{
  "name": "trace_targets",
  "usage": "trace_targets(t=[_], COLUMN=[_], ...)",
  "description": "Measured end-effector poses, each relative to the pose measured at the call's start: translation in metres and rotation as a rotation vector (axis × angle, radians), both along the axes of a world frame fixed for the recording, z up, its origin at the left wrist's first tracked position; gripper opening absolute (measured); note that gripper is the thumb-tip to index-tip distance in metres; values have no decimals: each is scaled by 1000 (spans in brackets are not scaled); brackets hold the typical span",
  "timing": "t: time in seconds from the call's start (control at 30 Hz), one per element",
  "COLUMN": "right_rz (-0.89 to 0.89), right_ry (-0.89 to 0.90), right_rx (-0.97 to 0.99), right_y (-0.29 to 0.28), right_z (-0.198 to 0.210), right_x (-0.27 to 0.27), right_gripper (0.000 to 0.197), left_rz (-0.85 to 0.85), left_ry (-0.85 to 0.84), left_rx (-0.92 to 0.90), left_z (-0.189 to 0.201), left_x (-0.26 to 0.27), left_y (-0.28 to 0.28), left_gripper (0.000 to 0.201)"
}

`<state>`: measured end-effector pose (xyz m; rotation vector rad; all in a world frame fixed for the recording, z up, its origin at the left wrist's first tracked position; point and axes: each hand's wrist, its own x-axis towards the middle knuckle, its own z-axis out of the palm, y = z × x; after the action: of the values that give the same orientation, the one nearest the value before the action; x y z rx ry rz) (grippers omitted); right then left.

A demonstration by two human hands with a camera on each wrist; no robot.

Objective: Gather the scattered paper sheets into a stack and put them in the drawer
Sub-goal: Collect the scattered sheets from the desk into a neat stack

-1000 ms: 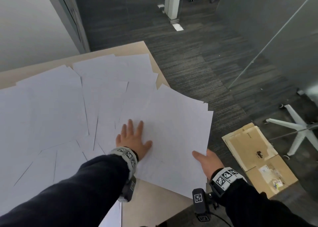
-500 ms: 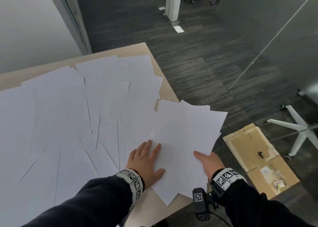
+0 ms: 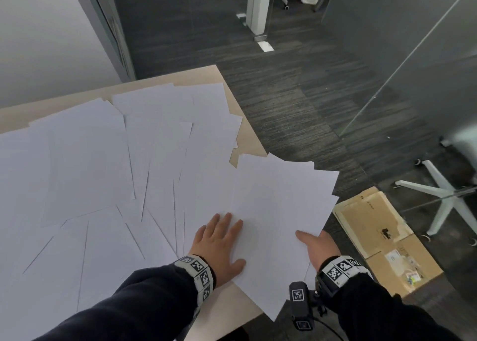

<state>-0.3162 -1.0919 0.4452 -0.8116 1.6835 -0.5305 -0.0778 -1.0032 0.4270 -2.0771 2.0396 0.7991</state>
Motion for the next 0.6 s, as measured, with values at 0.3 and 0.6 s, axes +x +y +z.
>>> trace_targets(t=[0.3,0.6], right_rz=[29,-26], right_ry=[181,295], right_rx=[-23,-63], right_y=[-6,-10], right_z=[10,25], right_x=[-16,-31], right_gripper=[4,14], left_rz=[183,-24], left_ry=[-101,-103], left_rx=[18,5], left_z=[-3,4], left_x=[37,15], left_y=[-13,0], left_gripper=[87,94])
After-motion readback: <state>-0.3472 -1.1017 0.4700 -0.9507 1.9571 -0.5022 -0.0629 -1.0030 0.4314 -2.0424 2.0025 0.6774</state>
